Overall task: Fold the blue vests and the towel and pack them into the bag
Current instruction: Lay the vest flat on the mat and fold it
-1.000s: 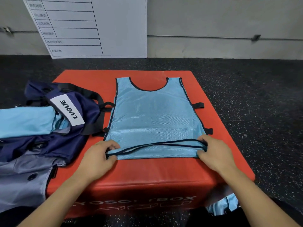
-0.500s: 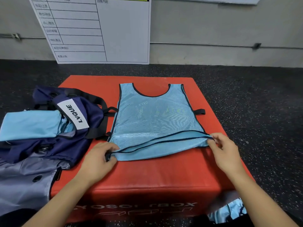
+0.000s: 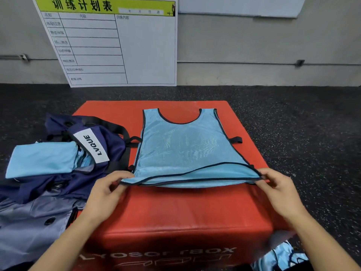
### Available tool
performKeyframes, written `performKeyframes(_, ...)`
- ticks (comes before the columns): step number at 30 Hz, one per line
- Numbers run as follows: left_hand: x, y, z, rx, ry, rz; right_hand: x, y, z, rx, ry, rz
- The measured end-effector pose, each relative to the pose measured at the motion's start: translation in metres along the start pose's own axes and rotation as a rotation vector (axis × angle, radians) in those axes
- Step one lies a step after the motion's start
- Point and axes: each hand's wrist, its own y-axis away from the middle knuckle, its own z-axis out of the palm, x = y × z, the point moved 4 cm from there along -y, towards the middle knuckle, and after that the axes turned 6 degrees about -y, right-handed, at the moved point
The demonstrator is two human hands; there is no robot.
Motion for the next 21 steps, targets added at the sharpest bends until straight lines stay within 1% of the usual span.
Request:
performKeyframes(3,0.003,0.001,-0.005,-0.021,0.131,-0.066,0.001,0.003,0.0,-0.078,-0.085,0.024)
performKeyframes(6,0.001,0.006,-0.003,-0.084,0.261,-0.114,0.001,0.01,0.001,-0.171,-0.151,0.083)
performKeyframes(10,-0.001,0.013,-0.004,-0.192,0.253,-0.171,-0.001,0.021,0.003,-0.306,-0.243,0.214)
performKeyframes(12,-0.003,0.016,-0.003,-0.182,0.248,-0.193,0.0,0.023,0.003,-0.297,-0.282,0.259)
performKeyframes(14,-0.008,0.015,-0.002,-0.127,0.208,-0.24,0.004,0.019,0.006,-0.216,-0.297,0.29)
performKeyframes(16,-0.013,0.016,0.003,-0.102,0.13,-0.262,0.014,0.015,0.008,-0.11,-0.248,0.294)
performKeyframes(17,-0.015,0.016,0.006,-0.095,0.104,-0.282,0.019,0.014,0.008,-0.092,-0.196,0.292)
performKeyframes(19,-0.017,0.017,0.01,-0.097,0.08,-0.304,0.028,0.012,0.009,-0.113,-0.124,0.321)
performKeyframes(21,-0.014,0.021,0.011,-0.149,0.106,-0.291,0.032,0.013,0.01,-0.146,-0.097,0.373)
